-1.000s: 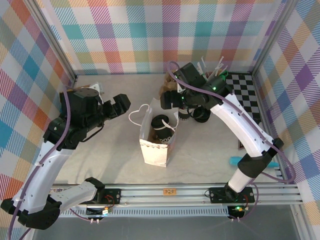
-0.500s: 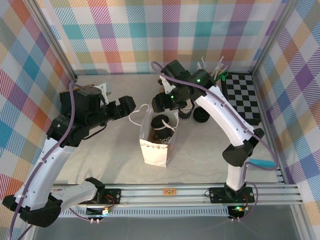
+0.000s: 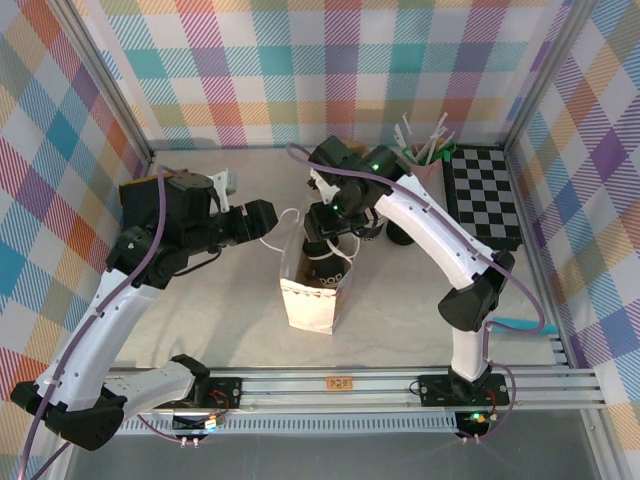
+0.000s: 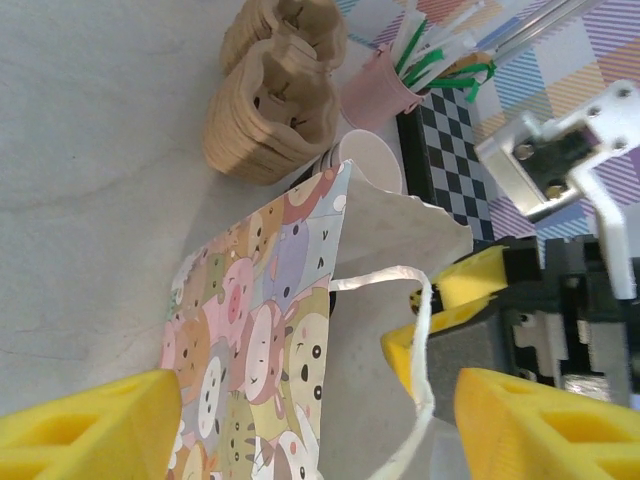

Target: Pack the takeout coffee

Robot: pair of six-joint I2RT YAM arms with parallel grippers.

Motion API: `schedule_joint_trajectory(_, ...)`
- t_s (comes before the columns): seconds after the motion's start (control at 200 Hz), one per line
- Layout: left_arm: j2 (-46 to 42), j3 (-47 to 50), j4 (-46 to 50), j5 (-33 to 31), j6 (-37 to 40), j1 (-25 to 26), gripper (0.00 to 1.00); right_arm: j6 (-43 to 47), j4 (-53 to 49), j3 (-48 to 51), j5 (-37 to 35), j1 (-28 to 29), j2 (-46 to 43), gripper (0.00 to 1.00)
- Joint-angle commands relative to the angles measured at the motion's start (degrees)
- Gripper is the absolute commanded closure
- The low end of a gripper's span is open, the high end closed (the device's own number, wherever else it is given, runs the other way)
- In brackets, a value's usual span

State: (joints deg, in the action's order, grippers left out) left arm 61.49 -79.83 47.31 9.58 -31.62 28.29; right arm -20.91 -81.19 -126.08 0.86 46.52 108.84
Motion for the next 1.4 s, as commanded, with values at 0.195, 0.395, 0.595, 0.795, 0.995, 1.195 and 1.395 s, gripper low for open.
schedule_joint_trajectory(0.195,0.9,1.5,-2.1,2.9,1.3,-0.5,0.36,-4.2,2.5,2.5,-2.4,0.3,2.3,0.55)
schedule_joint_trajectory(0.395,1.4,1.9,-2.0,3.4,1.7,-0.5,0.39,-5.7,1.9,3.1,-4.8,0.5,4.0,0.55)
schedule_joint_trajectory(0.595,2.1,2.0,-2.0,3.4,2.1,-0.5,0.50,-6.9,2.2,3.0,-7.9,0.7,5.6,0.54)
schedule_joint_trajectory(0.795,2.6,2.0,-1.9,3.3,2.4,-0.5,0.59,-7.4,3.3,4.6,-10.5,1.0,6.2,0.51)
schedule_joint_trajectory(0.995,3.4,2.0,-1.8,3.3,2.7,-0.5,0.68,-7.8,3.7,4.9,-12.2,1.2,7.1,0.56)
schedule_joint_trajectory(1.195,3.7,1.8,-1.7,2.8,3.0,-0.5,0.75,-7.7,4.1,5.4,-13.0,1.4,7.4,0.57)
schedule_joint_trajectory(1.395,3.5,0.9,-1.7,1.8,2.8,-0.5,0.63,-7.6,3.8,6.2,-14.4,1.9,7.4,0.61)
